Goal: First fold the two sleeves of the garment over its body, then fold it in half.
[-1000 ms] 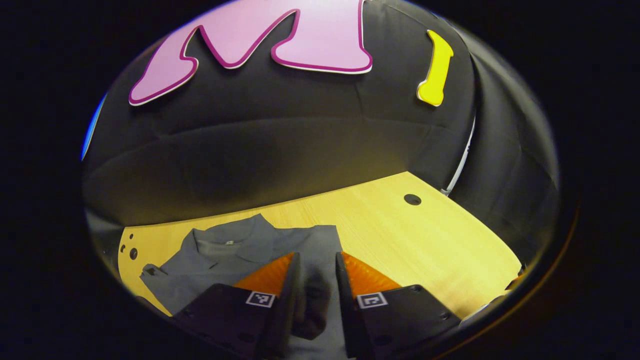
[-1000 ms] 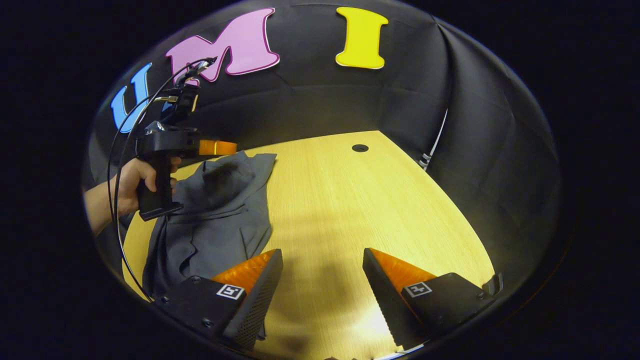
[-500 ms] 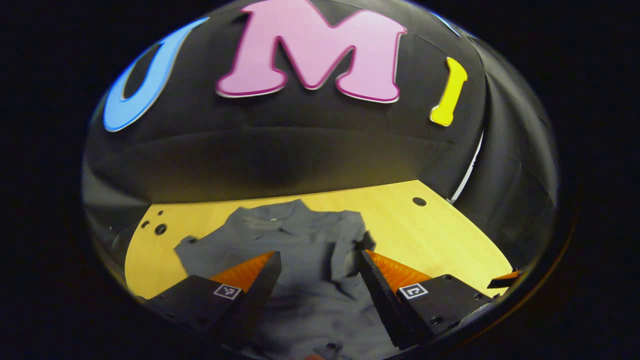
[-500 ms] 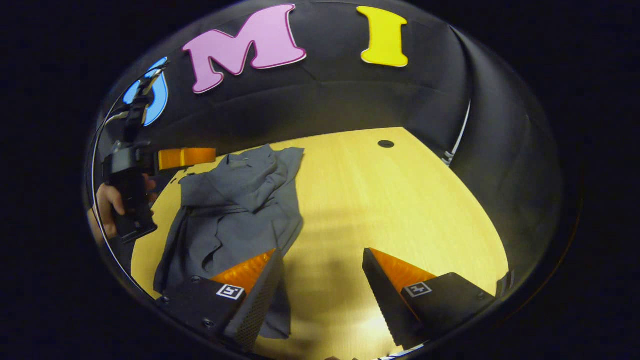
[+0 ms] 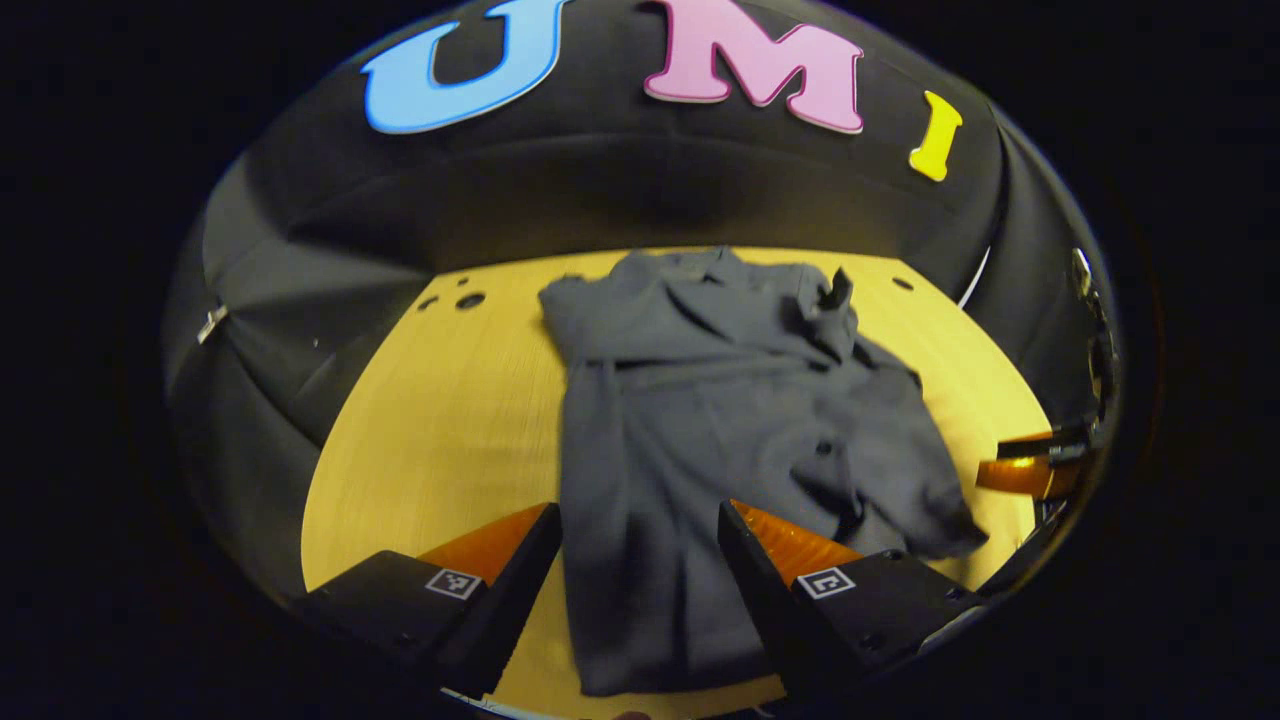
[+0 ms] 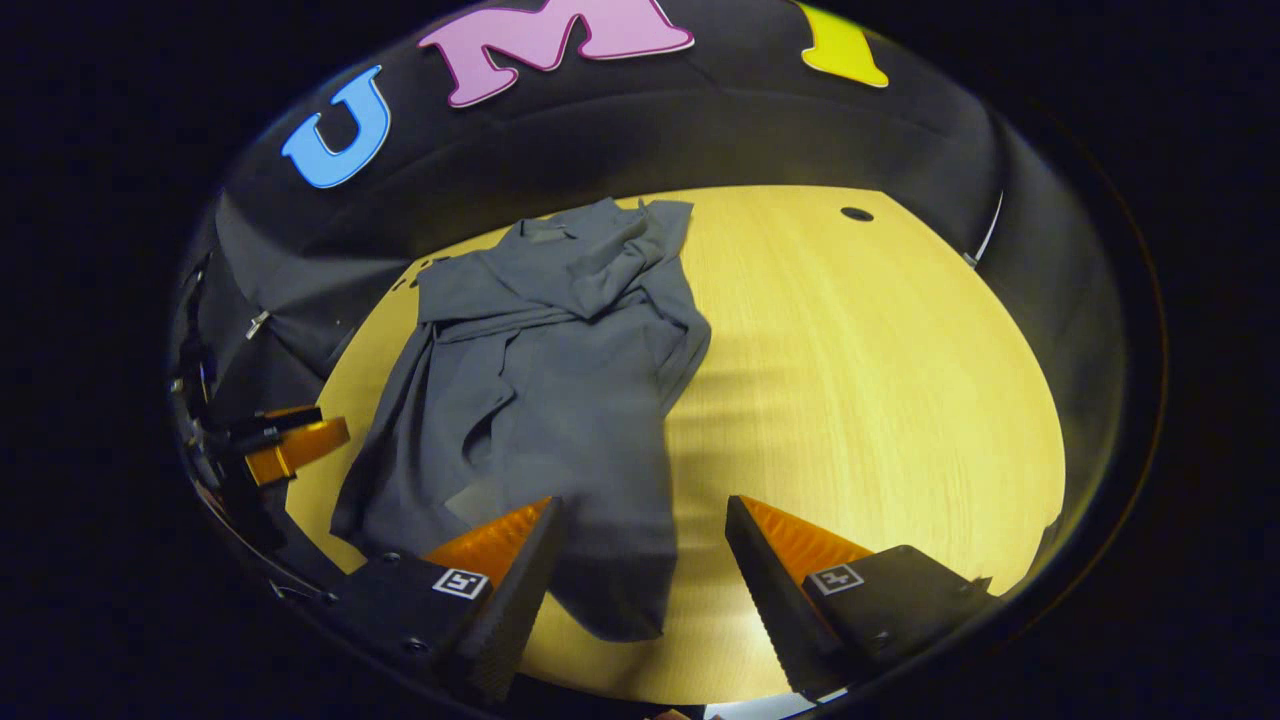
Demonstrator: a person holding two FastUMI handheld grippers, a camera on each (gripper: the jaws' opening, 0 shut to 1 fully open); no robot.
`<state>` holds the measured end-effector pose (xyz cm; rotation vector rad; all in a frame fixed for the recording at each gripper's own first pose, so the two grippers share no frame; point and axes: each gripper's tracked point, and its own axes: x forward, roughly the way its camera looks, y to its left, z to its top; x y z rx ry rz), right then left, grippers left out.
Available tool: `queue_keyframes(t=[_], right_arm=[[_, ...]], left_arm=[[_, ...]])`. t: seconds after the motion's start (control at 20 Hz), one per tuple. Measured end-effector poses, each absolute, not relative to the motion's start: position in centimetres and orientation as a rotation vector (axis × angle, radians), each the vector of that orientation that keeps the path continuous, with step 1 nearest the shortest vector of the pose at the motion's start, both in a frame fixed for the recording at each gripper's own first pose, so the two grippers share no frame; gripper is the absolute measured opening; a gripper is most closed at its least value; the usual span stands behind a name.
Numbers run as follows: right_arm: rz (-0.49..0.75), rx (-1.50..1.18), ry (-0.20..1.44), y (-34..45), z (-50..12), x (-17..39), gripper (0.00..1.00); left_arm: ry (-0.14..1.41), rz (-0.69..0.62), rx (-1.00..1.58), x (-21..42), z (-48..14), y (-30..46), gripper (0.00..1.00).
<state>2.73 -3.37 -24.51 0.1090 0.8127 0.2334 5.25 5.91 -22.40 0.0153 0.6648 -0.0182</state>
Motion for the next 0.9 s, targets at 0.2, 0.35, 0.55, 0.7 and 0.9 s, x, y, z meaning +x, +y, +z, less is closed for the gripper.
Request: queue_keyframes(t=[0.2, 0.35, 0.55, 0.7, 0.9], right_arm=[[0.229, 0.085, 0.864, -2.6, -26.8, 1.5, 1.0], [0.218, 0.07, 0.895, -2.3, -28.4, 0.7, 1.0], [0.202, 0.066, 0.921, -1.9, -29.8, 0.2, 1.0], [0.192, 0.055, 0.927, -1.7, -30.2, 0.4, 1.0], [0.161, -0.036, 0.943, -1.8, -30.9, 0.2, 0.96]], left_arm=[[0.74, -0.013, -0.005, 1.0, -25.6, 7.1, 0.99], [0.772, -0.014, -0.022, 0.3, -27.0, 7.0, 0.99], [0.812, -0.028, -0.031, -0.6, -29.3, 6.6, 0.99], [0.838, -0.031, -0.025, -0.5, -30.4, 6.3, 0.99], [0.854, -0.038, -0.018, -0.5, -30.7, 5.9, 1.0]])
